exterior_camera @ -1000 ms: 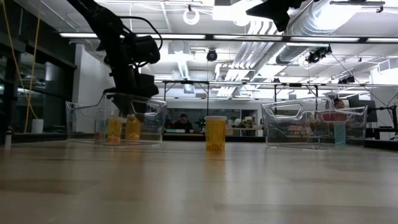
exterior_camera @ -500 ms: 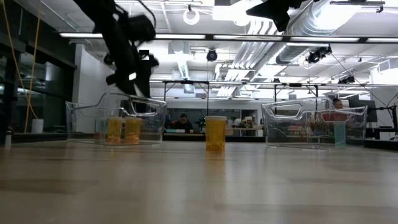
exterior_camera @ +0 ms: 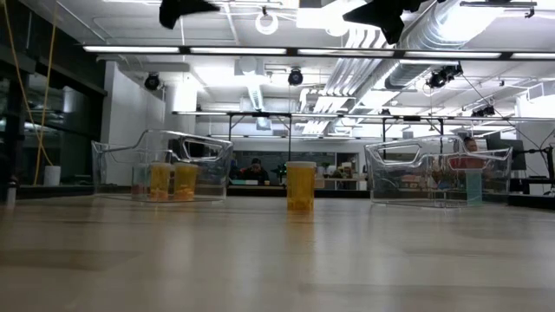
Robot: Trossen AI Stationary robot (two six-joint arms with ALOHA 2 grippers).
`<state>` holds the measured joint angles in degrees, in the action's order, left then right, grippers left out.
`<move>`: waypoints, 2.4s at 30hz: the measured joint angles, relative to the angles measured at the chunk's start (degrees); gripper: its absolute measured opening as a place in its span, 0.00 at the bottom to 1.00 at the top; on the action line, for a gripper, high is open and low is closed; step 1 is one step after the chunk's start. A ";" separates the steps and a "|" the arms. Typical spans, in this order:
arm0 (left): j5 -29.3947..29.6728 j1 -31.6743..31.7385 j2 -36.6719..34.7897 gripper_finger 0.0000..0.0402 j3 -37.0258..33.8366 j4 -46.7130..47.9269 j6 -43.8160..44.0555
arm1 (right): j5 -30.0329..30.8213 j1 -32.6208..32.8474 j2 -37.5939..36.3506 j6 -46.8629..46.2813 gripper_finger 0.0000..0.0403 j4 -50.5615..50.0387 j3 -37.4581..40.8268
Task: Pick and place medicine bottles into bin by pill shape (circle, oval)
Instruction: Put the orange tablet bottle into the right transparent bin
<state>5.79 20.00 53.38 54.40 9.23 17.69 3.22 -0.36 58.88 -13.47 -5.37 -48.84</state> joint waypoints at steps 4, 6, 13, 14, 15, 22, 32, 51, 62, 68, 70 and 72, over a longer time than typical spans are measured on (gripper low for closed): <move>3.58 -6.76 -0.70 0.67 -8.09 -13.79 0.15 | 0.00 0.00 0.02 0.00 0.46 -0.02 0.00; 3.88 -8.72 -0.67 0.67 -12.62 -20.30 0.15 | 0.00 0.00 0.02 0.00 0.46 0.00 0.00; 3.90 -11.18 -0.35 0.67 -22.26 -32.69 3.72 | 0.00 0.00 0.02 0.01 0.46 0.00 0.00; 3.90 -11.18 -0.38 0.67 -22.47 -33.21 3.67 | 0.00 0.00 0.02 0.02 0.46 0.00 0.00; 3.90 -11.18 -0.39 0.67 -22.49 -33.23 3.31 | 0.00 -0.01 0.02 0.02 0.46 0.01 0.00; 3.88 -11.16 -0.37 0.67 -22.49 -33.13 -1.21 | 0.00 0.00 0.02 0.01 0.46 0.02 0.00; 3.85 -11.16 -0.37 0.67 -22.49 -33.07 -0.70 | 0.00 0.00 0.28 -5.50 0.46 0.13 -0.02; 3.77 -11.12 -0.37 0.67 -22.49 -32.65 -1.84 | -0.79 1.42 12.20 -6.08 0.46 -0.54 -2.54; 3.79 -11.14 -0.37 0.67 -22.49 -32.74 -1.83 | 0.20 2.78 33.09 -1.48 0.46 -21.26 -18.89; 3.79 -11.14 -0.37 0.67 -22.49 -32.72 -1.84 | -0.02 2.45 38.81 -9.51 0.46 -21.50 -20.52; 3.81 -11.14 -0.37 0.67 -22.49 -32.72 -1.86 | -0.01 2.86 39.84 -9.36 0.46 -21.68 -20.52; 3.86 -11.14 -0.37 0.67 -22.49 -32.70 -1.86 | 0.75 3.23 40.59 -7.38 0.46 -21.36 -20.52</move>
<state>9.65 8.86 53.01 31.90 -23.46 15.84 3.97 2.87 99.46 -20.86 -26.73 -69.36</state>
